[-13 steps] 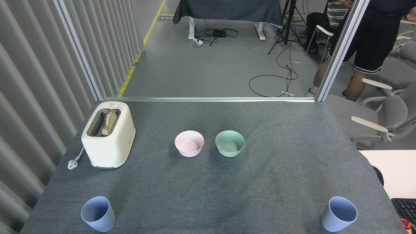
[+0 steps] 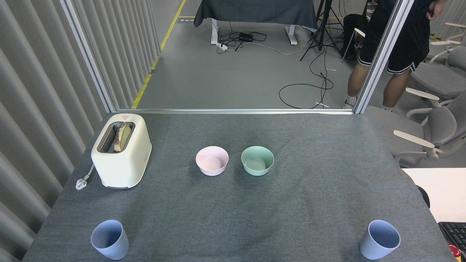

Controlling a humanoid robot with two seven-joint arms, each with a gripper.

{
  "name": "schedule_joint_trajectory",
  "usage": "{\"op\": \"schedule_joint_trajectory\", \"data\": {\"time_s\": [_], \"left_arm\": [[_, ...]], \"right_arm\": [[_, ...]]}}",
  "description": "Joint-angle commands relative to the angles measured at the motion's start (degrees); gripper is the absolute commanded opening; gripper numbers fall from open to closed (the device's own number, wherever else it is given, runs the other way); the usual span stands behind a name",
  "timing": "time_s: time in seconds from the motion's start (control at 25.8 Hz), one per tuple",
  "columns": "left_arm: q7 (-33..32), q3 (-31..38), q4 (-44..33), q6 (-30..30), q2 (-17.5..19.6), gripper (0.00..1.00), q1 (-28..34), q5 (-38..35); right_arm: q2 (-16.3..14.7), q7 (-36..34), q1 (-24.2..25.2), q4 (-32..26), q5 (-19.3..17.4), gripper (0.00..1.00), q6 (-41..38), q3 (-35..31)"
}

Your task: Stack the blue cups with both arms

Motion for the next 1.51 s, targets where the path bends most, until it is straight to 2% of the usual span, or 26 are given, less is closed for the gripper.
{"op": "schedule_joint_trajectory", "data": {"time_s": [0.0, 0.15, 0.27, 0.7, 1.47], "left_arm": [[-0.3, 0.0, 0.2, 4.7, -0.3, 1.0, -1.6, 0.1], [-6.2, -0.3, 1.2, 7.0, -0.4, 0.99, -3.1, -0.4], [-8.1, -0.3, 1.4, 7.6, 0.0, 0.99, -4.4, -0.5], [-8.2, -1.4, 4.2, 7.0, 0.1, 0.99, -8.6, -0.6], [-8.5, -1.3, 10.0, 10.5, 0.3, 0.99, -14.4, 0.2]], "right_arm": [[0.0, 0.2, 0.0, 0.4, 0.0, 1.0, 0.2, 0.1], [0.0, 0.2, 0.0, 0.5, 0.0, 1.0, 0.5, 0.1], [0.0, 0.2, 0.0, 1.0, -0.1, 1.0, 0.5, 0.1], [0.1, 0.2, 0.0, 1.7, 0.0, 1.0, 1.3, 1.0], [0.0, 0.3, 0.1, 1.7, 0.3, 1.0, 1.3, 2.3]]}}
